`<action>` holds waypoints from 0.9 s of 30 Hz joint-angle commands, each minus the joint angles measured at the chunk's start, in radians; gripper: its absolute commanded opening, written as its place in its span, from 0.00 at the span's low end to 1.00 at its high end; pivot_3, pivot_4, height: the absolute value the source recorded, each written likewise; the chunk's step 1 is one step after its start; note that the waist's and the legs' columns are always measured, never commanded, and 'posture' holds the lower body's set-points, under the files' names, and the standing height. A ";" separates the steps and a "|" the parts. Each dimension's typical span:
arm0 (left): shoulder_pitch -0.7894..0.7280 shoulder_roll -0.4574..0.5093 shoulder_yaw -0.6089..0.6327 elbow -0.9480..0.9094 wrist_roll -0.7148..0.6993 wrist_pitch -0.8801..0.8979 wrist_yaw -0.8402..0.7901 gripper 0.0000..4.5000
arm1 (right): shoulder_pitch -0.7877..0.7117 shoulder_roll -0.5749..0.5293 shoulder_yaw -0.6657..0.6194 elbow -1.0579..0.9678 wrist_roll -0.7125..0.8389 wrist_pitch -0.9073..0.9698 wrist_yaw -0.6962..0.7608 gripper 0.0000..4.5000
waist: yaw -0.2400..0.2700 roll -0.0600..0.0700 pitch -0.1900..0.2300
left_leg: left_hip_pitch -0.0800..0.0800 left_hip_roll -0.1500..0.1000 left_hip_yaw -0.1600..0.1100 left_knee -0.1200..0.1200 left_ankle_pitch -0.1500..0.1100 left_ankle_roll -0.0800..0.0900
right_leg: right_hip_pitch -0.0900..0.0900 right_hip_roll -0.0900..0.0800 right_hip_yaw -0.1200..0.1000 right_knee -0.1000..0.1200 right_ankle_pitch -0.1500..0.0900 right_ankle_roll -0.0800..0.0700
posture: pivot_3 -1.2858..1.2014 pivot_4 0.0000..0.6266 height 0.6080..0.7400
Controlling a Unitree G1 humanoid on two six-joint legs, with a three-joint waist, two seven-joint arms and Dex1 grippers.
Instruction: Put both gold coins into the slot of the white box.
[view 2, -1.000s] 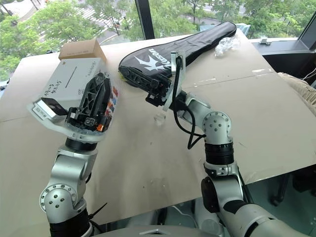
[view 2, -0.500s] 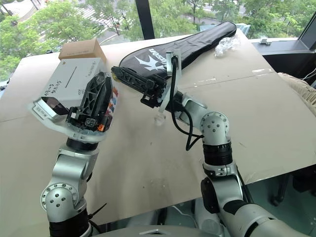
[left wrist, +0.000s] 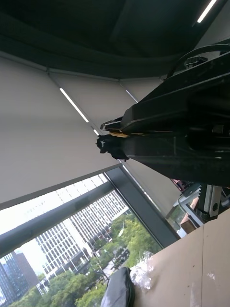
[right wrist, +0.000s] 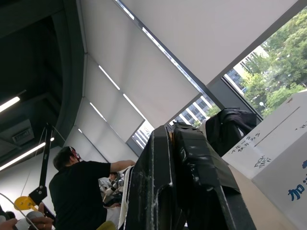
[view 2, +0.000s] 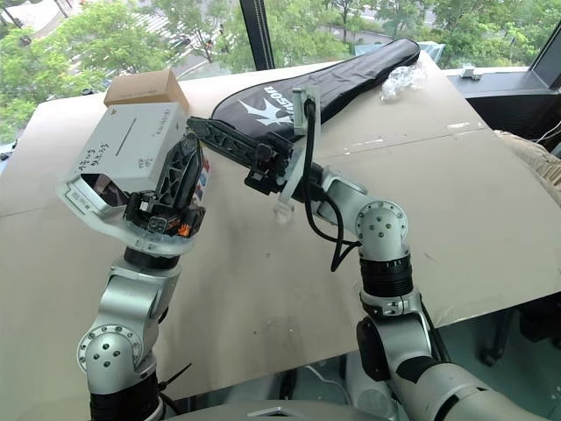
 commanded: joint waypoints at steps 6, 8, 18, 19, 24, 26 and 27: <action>-0.013 0.012 -0.001 -0.004 0.001 -0.014 -0.012 0.02 | 0.004 0.010 0.029 -0.037 0.000 -0.006 0.012 0.00 | 0.000 0.000 0.000 | 0.000 0.000 0.000 0.000 0.000 0.000 | 0.000 0.000 0.000 0.000 0.000 0.000 | 0.52 0.24 1.00; -0.014 0.013 0.003 -0.004 0.003 -0.018 -0.012 0.00 | 0.008 -0.002 0.025 -0.049 0.035 0.013 0.047 0.20 | 0.000 0.000 0.000 | 0.000 0.000 0.000 0.000 0.000 0.000 | 0.000 0.000 0.000 0.000 0.000 0.000 | 0.52 0.24 1.00; -0.091 0.256 0.159 -0.007 0.119 -0.010 0.147 0.00 | 0.009 -0.078 -0.111 -0.002 -0.076 -0.178 0.033 0.75 | 0.004 0.000 0.000 | 0.000 0.000 -0.001 0.000 0.000 0.000 | 0.000 0.000 -0.001 0.000 0.000 0.000 | 0.52 0.24 1.00; -0.115 0.291 0.177 0.001 0.140 -0.005 0.185 0.00 | 0.009 -0.115 -0.097 -0.005 -0.114 -0.199 0.081 0.75 | 0.004 0.000 0.000 | 0.000 -0.001 -0.001 0.000 0.000 0.000 | 0.000 0.000 -0.001 0.000 0.000 0.000 | 0.52 0.24 1.00; -0.217 0.559 0.188 0.047 0.337 0.162 0.375 0.00 | -0.028 -0.273 -0.041 0.013 -0.274 -0.345 0.320 0.75 | -0.002 0.001 0.000 | 0.000 -0.001 0.000 -0.001 0.000 0.000 | 0.000 0.000 -0.003 -0.001 0.000 0.000 | 0.52 0.24 1.00; -0.244 0.647 0.173 0.060 0.417 0.242 0.437 0.00 | -0.028 -0.350 0.036 0.012 -0.387 -0.414 0.428 0.75 | -0.003 0.001 0.001 | 0.000 -0.001 0.001 -0.002 0.000 0.000 | -0.001 0.000 -0.002 0.000 0.000 0.000 | 0.52 0.24 1.00; -0.256 0.680 0.169 0.062 0.458 0.275 0.465 0.00 | -0.026 -0.388 0.076 0.015 -0.448 -0.458 0.479 0.75 | -0.004 0.001 0.001 | 0.000 -0.001 0.001 -0.002 0.000 0.000 | -0.001 0.000 -0.002 0.000 0.000 0.000 | 0.52 0.24 1.00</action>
